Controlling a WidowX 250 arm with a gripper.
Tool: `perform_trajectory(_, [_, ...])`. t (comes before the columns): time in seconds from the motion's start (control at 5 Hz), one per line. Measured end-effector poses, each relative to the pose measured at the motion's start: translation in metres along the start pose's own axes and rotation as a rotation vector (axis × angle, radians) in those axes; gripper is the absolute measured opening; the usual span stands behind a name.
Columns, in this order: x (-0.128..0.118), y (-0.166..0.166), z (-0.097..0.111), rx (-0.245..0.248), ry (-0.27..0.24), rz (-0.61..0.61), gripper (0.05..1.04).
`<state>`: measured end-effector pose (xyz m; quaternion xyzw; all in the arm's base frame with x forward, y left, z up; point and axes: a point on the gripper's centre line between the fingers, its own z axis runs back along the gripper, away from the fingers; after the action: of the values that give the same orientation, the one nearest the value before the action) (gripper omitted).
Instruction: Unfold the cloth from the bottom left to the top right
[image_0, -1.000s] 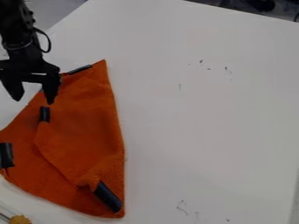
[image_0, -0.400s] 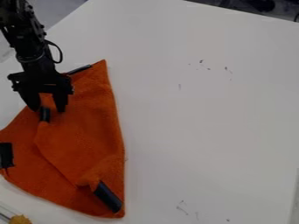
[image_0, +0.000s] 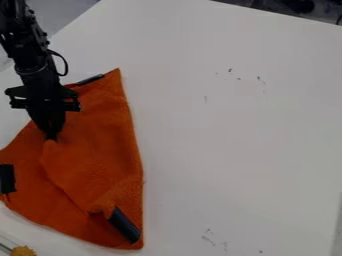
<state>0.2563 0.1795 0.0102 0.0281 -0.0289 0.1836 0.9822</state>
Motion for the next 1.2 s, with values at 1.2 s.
perform_trajectory(1.2, [0.056,-0.14,0.044,-0.138,-0.004,-0.345,0.057])
